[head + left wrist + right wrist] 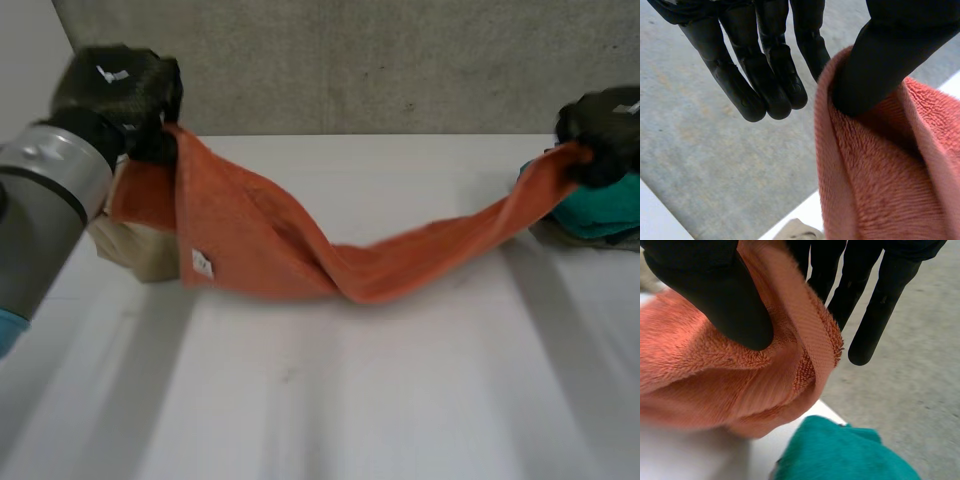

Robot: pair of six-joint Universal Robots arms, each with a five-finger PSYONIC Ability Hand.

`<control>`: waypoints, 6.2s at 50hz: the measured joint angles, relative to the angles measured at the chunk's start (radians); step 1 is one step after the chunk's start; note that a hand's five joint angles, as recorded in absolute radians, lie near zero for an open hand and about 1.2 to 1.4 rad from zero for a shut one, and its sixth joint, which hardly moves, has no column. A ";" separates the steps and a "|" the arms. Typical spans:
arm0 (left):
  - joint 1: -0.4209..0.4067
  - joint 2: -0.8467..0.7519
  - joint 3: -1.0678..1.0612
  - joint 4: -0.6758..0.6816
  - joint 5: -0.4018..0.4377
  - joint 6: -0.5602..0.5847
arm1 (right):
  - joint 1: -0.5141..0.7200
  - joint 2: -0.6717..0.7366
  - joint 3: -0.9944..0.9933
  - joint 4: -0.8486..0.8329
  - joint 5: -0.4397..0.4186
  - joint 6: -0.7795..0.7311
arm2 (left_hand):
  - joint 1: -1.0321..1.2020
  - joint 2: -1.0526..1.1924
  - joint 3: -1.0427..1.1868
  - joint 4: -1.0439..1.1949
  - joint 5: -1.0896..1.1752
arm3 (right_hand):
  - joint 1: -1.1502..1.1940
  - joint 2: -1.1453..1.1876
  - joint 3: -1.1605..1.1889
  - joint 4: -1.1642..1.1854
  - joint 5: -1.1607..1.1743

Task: Fold the laundry.

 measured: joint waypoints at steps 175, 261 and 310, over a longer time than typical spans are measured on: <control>0.004 -0.189 -0.192 -0.080 0.157 0.305 | 0.035 0.108 0.136 0.475 0.070 -0.692 | -0.044 -0.003 -0.004 -0.004 -0.021 | 0.000 0.000 0.004 0.000 0.000; 0.105 -0.242 0.095 -0.344 0.190 0.413 | -0.106 0.166 0.002 0.208 -0.033 -0.356 | -0.044 -0.001 0.000 0.000 -0.021 | 0.000 0.000 0.004 0.002 0.000; 0.230 -0.238 -0.275 0.008 0.234 0.400 | -0.067 0.274 0.154 0.052 0.001 -0.270 | -0.045 0.001 0.001 0.001 -0.021 | 0.000 0.000 0.006 0.004 0.000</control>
